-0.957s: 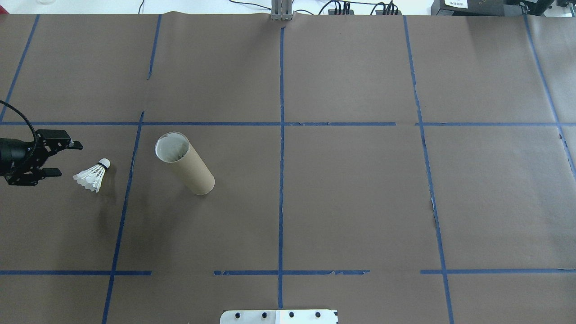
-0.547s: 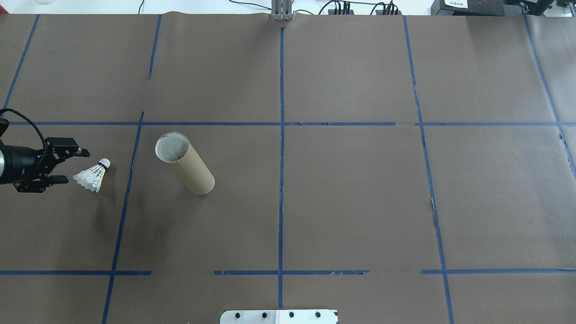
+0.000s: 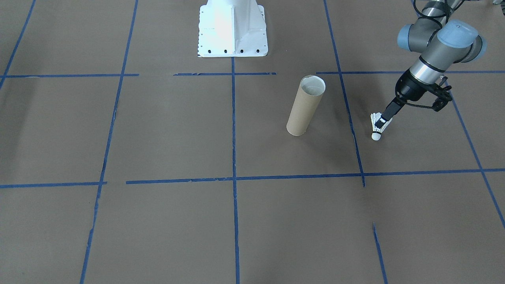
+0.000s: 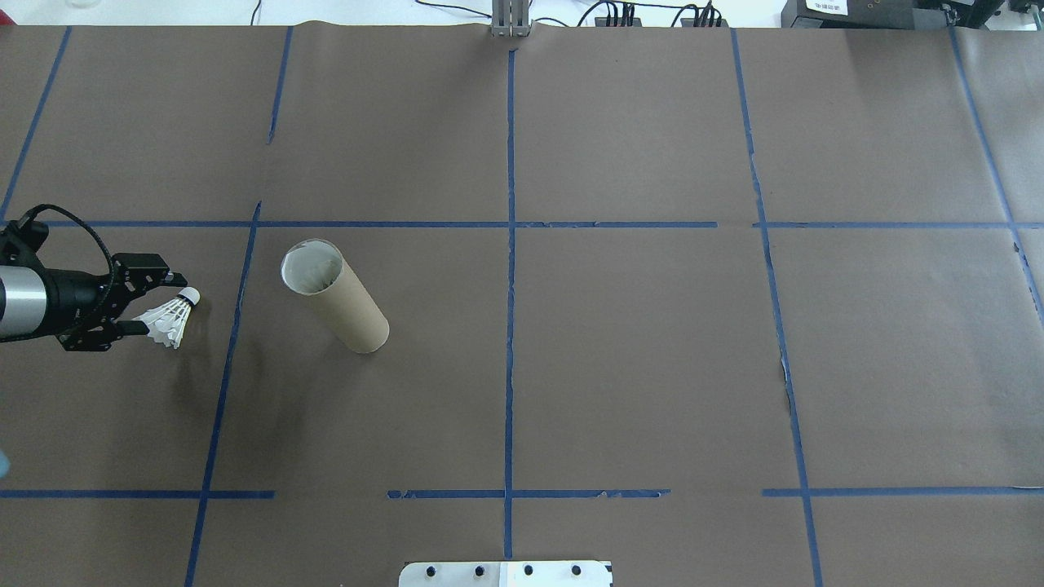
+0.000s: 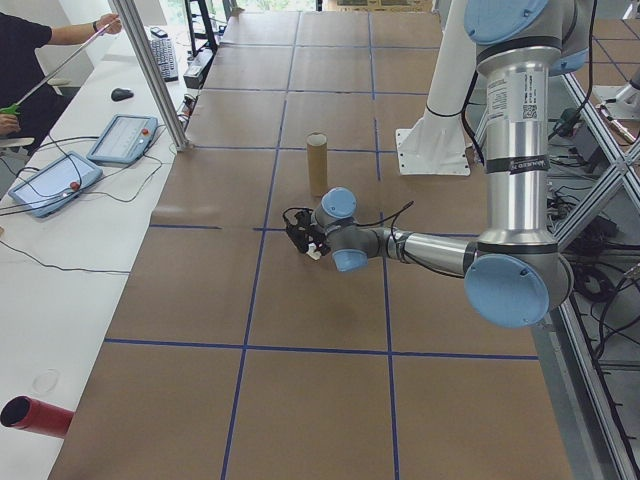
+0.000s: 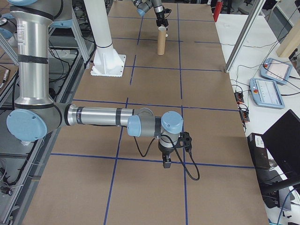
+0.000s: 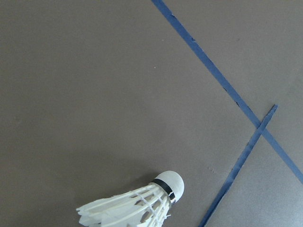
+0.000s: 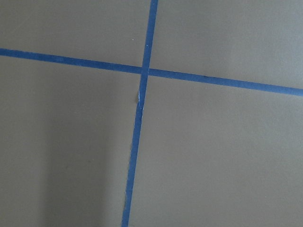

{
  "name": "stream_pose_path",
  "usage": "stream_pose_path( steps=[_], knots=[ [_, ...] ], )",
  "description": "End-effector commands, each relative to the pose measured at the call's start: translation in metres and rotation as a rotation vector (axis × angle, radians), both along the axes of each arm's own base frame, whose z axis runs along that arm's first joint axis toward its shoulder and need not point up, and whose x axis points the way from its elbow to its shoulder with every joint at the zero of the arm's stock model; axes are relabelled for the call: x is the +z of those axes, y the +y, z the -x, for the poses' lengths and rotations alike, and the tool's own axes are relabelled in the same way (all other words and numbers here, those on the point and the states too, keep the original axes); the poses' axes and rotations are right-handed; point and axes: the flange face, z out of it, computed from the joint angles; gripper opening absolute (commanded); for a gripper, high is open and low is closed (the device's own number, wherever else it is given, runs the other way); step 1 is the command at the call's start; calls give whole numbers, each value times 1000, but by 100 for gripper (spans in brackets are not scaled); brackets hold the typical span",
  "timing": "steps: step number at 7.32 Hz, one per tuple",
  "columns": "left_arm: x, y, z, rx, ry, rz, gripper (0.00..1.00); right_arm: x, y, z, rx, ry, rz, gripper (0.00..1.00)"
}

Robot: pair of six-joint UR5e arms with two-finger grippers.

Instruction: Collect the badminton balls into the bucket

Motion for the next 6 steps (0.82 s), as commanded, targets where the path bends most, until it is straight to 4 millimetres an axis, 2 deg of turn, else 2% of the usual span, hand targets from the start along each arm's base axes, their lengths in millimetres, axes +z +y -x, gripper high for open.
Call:
stream_pose_path(
  steps=[1,2,3,6],
  knots=[
    [6,-4,-6,-3,-11,5,85,0,0,0,0,0,0,100],
    [6,-4,-6,-3,-10,4,78,0,0,0,0,0,0,100],
    [3,-4,-5,-3,-7,1,74,0,0,0,0,0,0,100],
    [1,-3,-2,-4,-5,-2,72,0,0,0,0,0,0,100]
  ],
)
